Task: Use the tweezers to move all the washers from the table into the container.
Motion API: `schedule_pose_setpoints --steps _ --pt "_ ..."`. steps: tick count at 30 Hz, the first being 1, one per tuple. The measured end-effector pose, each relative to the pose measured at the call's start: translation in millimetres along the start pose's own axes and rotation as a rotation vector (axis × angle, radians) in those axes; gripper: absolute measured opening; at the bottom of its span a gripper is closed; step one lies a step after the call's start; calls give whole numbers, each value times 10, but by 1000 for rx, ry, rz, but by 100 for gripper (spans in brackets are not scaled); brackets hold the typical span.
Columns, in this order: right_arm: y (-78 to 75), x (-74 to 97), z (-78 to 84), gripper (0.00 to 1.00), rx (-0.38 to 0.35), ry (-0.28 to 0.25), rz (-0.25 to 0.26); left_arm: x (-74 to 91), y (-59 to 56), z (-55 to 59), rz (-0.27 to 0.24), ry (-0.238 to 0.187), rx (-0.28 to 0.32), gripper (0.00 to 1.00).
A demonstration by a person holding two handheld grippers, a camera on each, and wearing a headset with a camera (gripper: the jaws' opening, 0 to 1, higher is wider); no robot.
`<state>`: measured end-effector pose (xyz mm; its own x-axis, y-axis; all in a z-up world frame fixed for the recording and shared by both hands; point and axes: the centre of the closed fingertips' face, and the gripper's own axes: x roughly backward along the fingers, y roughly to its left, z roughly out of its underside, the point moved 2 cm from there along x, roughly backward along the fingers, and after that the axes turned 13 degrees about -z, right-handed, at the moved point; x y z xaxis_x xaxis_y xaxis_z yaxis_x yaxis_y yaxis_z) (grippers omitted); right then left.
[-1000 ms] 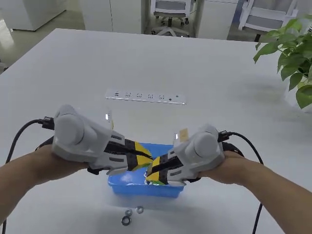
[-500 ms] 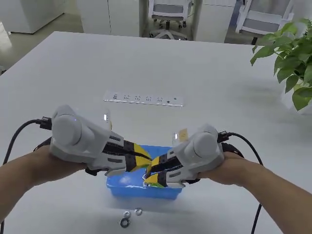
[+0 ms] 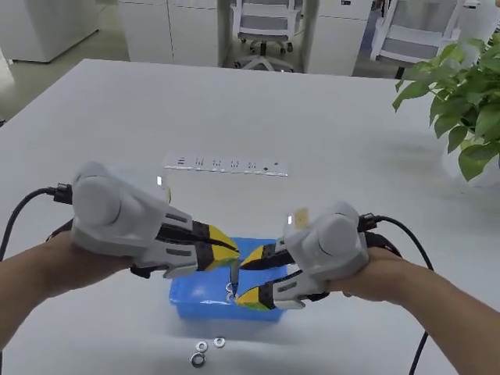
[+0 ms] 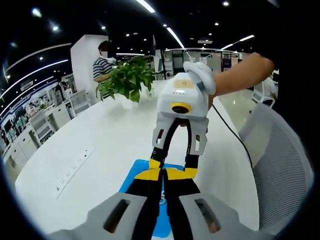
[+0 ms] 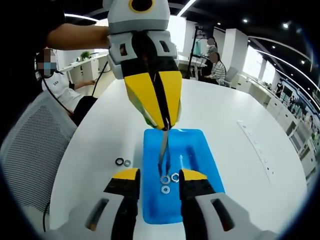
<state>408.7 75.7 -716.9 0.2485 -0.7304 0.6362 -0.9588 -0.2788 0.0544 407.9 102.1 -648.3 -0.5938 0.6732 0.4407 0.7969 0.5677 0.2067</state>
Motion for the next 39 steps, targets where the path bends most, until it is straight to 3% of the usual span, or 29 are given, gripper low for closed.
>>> schedule_pose_setpoints --steps 4,24,39 --pt "32 69 30 38 -27 1 21 37 -3 -23 -5 4 8 4" --pt "277 366 92 51 -73 -32 121 252 -30 -160 -20 -6 30 4" --pt "394 456 167 63 -104 -63 173 452 -60 -197 -44 2 52 4"
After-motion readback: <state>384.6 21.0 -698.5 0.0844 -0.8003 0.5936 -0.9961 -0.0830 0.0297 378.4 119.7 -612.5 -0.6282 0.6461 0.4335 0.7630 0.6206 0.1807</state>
